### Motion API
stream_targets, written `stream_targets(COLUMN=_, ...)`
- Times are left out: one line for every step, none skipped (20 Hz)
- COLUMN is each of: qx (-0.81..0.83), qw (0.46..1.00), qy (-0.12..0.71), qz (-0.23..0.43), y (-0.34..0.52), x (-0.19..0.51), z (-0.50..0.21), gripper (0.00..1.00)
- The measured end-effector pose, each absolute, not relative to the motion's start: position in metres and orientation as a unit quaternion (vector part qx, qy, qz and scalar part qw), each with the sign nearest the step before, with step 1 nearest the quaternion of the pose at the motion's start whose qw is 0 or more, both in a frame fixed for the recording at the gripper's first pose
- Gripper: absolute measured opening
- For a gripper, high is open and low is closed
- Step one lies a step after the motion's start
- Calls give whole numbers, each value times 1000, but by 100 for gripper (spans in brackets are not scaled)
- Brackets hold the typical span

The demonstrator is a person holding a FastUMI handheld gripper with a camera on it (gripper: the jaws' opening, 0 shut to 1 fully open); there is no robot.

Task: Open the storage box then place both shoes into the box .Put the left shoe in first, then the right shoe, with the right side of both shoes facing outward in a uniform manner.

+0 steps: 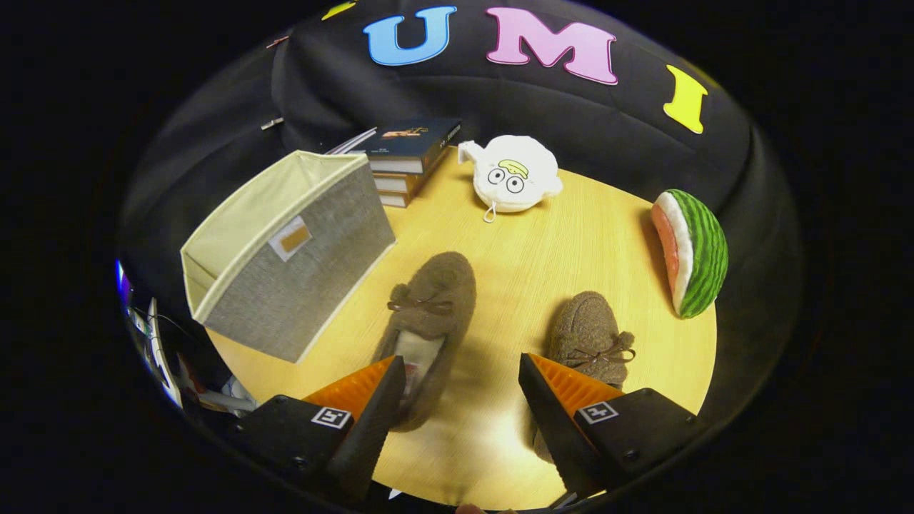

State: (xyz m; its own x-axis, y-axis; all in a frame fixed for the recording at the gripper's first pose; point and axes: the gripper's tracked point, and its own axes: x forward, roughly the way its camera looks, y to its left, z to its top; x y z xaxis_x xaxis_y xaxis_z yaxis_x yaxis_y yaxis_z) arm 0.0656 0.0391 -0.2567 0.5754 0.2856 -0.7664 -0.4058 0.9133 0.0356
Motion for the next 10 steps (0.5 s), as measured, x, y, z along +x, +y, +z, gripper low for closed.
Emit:
stream_targets(qx=-73, qw=881, qy=425, qz=194, y=41, x=69, z=-267, gripper=99)
stream_targets(qx=-77, qw=879, qy=431, qz=188, y=42, x=74, z=-275, gripper=99)
stream_targets(qx=-80, qw=877, qy=436, qz=184, y=41, x=78, z=-283, gripper=99)
stream_targets(qx=-82, qw=875, qy=440, qz=182, y=42, x=82, z=-288, gripper=99)
stream_targets(qx=-84, qw=874, qy=443, qz=183, y=43, x=85, z=-291, gripper=99)
stream_targets(qx=-85, qw=873, qy=443, qz=183, y=43, x=89, z=-294, gripper=99)
stream_targets(qx=-87, qw=872, qy=446, qz=181, y=43, x=92, z=-299, gripper=99)
stream_targets(qx=-85, qw=871, qy=450, qz=180, y=43, x=94, z=-301, gripper=99)
stream_targets(qx=-83, qw=869, qy=454, qz=179, y=44, x=95, z=-305, gripper=99)
stream_targets(qx=-83, qw=866, qy=461, qz=178, y=45, x=96, z=-309, gripper=99)
